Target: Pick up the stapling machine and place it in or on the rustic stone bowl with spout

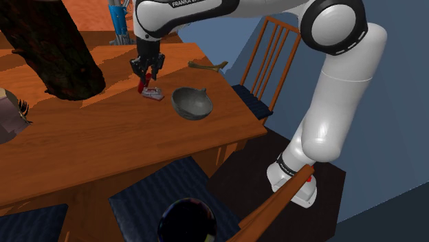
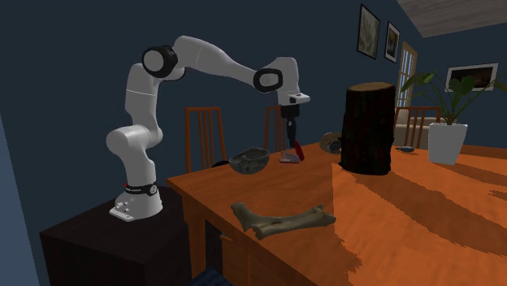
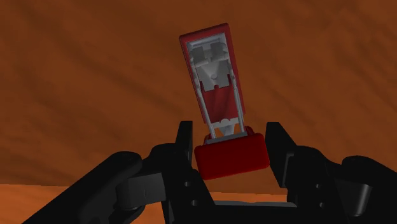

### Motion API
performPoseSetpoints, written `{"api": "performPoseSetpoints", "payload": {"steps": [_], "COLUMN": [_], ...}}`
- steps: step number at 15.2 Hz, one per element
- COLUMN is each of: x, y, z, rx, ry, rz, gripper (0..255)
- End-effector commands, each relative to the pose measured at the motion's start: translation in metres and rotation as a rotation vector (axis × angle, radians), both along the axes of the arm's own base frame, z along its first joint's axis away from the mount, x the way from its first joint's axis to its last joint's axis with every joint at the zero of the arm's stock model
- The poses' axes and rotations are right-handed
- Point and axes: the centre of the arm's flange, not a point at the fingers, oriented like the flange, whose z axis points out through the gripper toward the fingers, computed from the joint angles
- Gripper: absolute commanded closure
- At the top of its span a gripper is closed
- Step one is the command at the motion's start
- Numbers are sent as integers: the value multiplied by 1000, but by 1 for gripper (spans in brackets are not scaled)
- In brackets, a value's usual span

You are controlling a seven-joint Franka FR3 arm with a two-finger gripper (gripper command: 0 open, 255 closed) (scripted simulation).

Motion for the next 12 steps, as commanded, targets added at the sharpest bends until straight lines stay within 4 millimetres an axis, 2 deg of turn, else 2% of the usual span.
{"api": "performPoseSetpoints", "payload": {"steps": [1, 12], "x": [0, 0], "y": [0, 0], "z": [12, 70], "rx": [0, 0], "ry": [0, 0], "rz": [0, 0], "gripper": [255, 255]}}
